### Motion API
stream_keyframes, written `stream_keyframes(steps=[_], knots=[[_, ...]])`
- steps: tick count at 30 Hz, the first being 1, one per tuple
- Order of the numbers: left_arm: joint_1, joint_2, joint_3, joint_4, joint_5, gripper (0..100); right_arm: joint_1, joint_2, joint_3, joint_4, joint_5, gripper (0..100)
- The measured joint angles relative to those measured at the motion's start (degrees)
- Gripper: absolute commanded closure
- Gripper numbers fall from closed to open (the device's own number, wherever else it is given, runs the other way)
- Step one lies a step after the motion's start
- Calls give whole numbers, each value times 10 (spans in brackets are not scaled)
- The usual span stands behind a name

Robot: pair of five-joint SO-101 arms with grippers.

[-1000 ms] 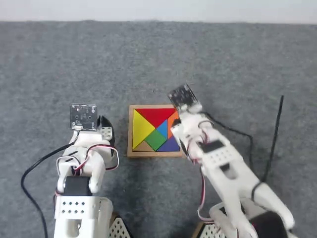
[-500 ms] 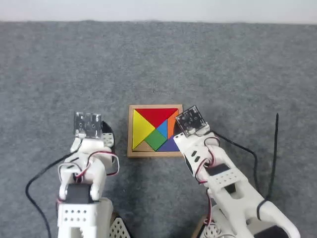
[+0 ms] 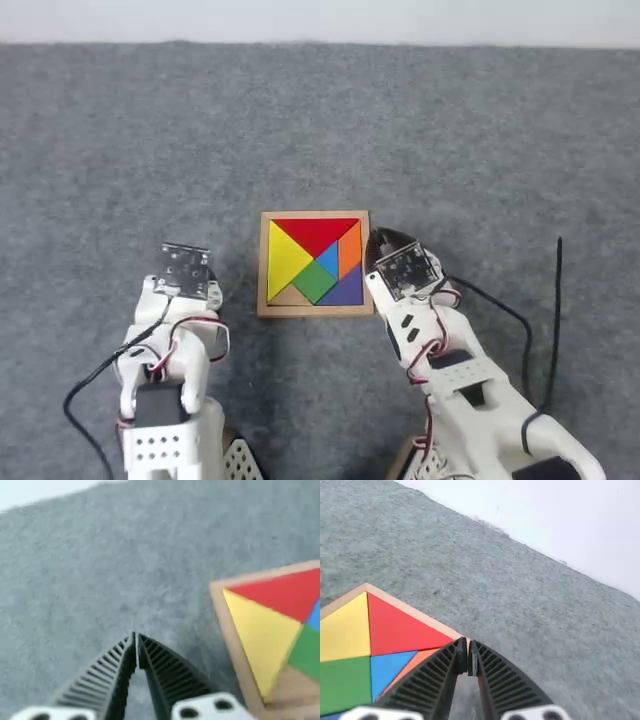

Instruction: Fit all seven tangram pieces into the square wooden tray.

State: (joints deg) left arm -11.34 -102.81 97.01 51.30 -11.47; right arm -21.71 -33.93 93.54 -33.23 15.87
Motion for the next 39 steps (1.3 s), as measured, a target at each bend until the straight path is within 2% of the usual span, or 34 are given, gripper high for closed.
stream_keyframes(steps=[4,7,13,18,30,39], knots=[[1,-1,0,33,-38,987,24,-29,7,-22,4,992],[1,-1,0,69,-49,987,70,-70,9,-16,4,992],[1,-1,0,198,-52,987,127,-154,10,102,4,992],[1,-1,0,207,-53,987,131,-217,11,224,4,992],[1,-1,0,207,-53,987,144,-431,22,447,4,992],[1,-1,0,207,-53,987,144,-569,24,665,4,992]])
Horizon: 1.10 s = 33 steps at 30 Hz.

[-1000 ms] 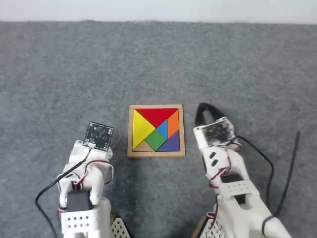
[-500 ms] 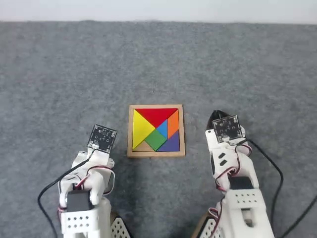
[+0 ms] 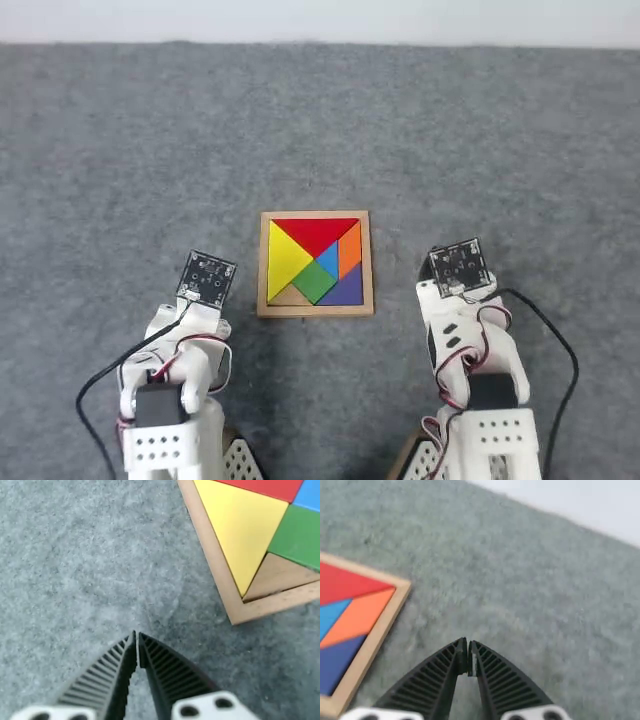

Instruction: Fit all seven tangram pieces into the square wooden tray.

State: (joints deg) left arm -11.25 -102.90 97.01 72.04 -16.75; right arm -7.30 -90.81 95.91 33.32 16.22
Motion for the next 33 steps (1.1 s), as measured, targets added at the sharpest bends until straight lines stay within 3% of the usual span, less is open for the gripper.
stream_keyframes(steps=[8,33], knots=[[0,0,0,0,0,987,0,-118,-2,171,0,992],[0,0,0,0,0,987,0,-118,-2,175,0,992]])
